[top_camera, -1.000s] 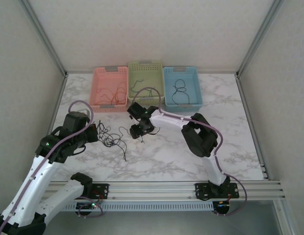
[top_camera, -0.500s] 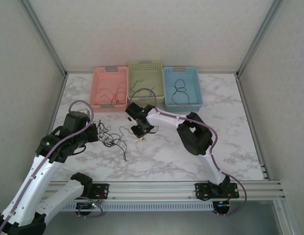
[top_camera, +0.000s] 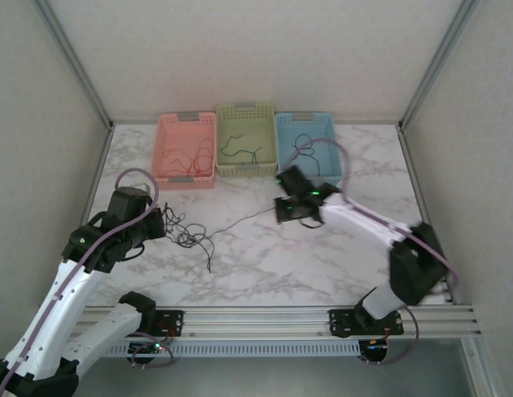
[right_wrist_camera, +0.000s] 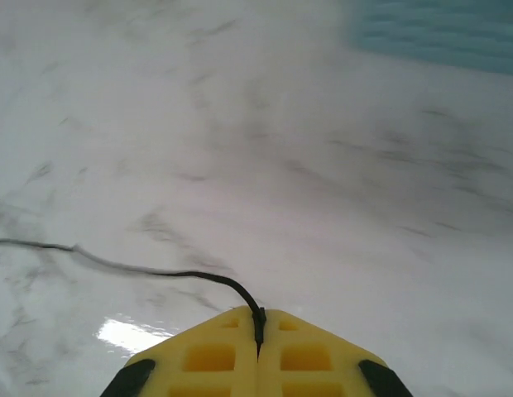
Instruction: Untangle the cables
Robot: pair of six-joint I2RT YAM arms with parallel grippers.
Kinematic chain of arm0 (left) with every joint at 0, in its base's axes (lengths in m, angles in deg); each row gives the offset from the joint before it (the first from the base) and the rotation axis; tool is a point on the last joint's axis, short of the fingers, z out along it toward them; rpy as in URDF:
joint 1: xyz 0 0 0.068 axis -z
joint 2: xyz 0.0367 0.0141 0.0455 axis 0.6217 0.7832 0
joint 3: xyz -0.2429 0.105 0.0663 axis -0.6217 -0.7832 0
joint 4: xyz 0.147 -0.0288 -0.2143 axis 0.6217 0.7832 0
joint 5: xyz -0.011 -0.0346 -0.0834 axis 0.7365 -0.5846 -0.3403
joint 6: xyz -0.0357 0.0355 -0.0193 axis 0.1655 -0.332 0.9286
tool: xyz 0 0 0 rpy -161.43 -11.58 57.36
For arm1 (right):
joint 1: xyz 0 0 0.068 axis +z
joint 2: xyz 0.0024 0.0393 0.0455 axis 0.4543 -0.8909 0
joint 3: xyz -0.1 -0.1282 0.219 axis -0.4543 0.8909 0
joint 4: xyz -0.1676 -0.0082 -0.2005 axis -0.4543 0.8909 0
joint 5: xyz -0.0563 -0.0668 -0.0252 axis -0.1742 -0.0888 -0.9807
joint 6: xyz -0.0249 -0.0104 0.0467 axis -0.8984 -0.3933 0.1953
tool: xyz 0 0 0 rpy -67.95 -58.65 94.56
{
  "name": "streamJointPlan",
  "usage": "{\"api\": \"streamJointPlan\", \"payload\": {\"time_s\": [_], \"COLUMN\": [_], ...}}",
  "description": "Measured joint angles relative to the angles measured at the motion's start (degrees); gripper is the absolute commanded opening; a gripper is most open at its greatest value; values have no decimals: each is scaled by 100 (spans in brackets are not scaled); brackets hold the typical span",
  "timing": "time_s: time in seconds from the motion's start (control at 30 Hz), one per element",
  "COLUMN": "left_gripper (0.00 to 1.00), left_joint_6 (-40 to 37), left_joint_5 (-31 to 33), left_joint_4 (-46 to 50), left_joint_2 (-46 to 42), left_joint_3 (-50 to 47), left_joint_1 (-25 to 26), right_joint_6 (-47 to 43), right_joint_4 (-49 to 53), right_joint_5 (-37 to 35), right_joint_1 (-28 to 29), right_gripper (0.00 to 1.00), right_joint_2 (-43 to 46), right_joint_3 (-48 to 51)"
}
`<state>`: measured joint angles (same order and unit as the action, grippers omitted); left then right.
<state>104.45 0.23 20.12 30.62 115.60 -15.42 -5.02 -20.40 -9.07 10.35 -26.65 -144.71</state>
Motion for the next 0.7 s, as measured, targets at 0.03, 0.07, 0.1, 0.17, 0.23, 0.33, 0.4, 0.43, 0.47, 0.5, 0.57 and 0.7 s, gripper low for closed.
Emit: {"api": "streamJointPlan", "payload": {"time_s": [0.03, 0.07, 0.1, 0.17, 0.23, 0.33, 0.4, 0.43, 0.47, 0.5, 0.57, 0.7], "left_gripper": [0, 0, 0, 0, 0, 0, 0, 0, 0, 0, 0, 0], "left_joint_6": [2, 4, 7, 24, 28, 46, 57, 70, 90, 111, 157, 214], "left_joint_5": [22, 48, 81, 168, 243, 358, 442, 527, 623, 704, 876, 1176], "left_joint_4": [0, 2, 2, 2, 7, 9, 22, 48, 74, 96, 140, 221], "left_joint_2": [-7, -15, -24, -37, -57, -90, -103, -125, -164, -216, -367, -597], "left_joint_3": [0, 0, 0, 0, 0, 0, 0, 0, 0, 0, 0, 11], "left_joint_1": [-4, -20, -39, -83, -140, -214, -260, -302, -348, -382, -437, -457], "right_joint_6": [168, 374, 542, 791, 970, 1161, 1239, 1272, 1294, 1298, 1298, 1296], "right_joint_4": [-72, -90, -79, 66, 245, 407, 457, 466, 481, 485, 531, 566], "right_joint_5": [72, 164, 245, 297, 387, 501, 562, 577, 581, 597, 599, 605], "right_joint_1": [-365, -863, -1360, -2192, -2767, -3381, -3589, -3670, -3748, -3840, -4127, -4682], "right_gripper": [0, 0, 0, 0, 0, 0, 0, 0, 0, 0, 0, 0], "right_joint_2": [463, 1038, 1515, 2262, 2785, 3191, 3226, 3195, 3156, 3126, 3080, 3034], "right_joint_3": [341, 739, 1067, 1523, 1768, 1945, 2026, 2081, 2138, 2197, 2330, 2448]}}
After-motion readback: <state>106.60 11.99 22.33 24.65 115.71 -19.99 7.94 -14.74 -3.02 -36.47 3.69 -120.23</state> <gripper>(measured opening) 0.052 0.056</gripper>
